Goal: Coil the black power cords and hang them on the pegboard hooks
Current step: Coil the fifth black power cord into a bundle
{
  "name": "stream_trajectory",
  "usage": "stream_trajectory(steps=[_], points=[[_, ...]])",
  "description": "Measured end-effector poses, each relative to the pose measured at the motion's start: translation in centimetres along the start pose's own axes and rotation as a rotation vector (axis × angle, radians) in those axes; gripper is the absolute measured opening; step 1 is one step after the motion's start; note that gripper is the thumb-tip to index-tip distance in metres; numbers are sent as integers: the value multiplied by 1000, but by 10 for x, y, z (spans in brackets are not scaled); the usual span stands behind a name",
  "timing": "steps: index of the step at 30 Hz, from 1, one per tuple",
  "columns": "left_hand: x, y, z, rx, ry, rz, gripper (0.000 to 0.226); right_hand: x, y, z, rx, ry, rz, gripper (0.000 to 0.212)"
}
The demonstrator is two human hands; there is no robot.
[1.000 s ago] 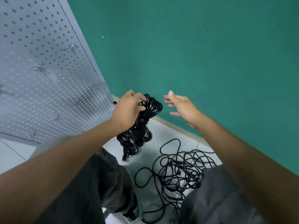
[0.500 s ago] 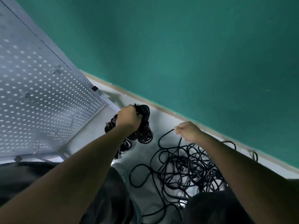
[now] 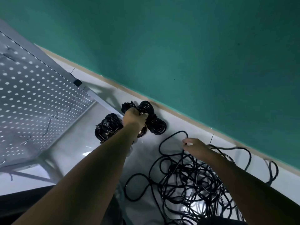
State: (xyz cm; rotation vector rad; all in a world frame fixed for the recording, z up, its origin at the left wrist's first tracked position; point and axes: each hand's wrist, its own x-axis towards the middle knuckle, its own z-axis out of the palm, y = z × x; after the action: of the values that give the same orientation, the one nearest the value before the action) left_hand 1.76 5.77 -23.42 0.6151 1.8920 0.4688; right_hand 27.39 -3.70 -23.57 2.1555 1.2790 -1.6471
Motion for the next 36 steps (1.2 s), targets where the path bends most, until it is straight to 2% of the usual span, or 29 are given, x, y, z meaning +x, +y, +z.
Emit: stream_trajectory(steps=[3,6,8,16,17,20,21,25,27,29,32,34,36], points=[[5,-4,-1,4,72,37,29,13,8,9,-37,-53,37,26],[9,-6,-6,-10,64,54,20,20,9,14,-33,-113,56,35],[8,-10,-12,-11,13,80,25,22,8,17,-24,-119,67,40],[-16,-15,-24,121,-79,193,26,28,-3,15,160,-21,100,56],[-20,-16,-25,139,-78,200,25,30,0,17,151,1,96,57],[-34,-19,-23,164,-88,204,20,40,8,21,70,71,71,33],[-37,-22,-21,173,-97,207,18,32,-2,22,22,90,52,31],[-42,-31,-14,198,-153,198,15,28,-11,33,-183,93,3,64],[-44,-32,-11,213,-180,191,16,29,-10,35,-207,132,6,68],[-47,-34,-9,202,-193,176,16,32,-9,34,-209,152,7,61],[-52,-33,-7,207,-232,173,14,29,-14,22,47,189,15,44],[-56,-31,-7,224,-251,177,18,24,-25,5,213,183,26,56],[-63,-27,-8,245,-264,187,24,20,-33,-13,232,138,44,64]])
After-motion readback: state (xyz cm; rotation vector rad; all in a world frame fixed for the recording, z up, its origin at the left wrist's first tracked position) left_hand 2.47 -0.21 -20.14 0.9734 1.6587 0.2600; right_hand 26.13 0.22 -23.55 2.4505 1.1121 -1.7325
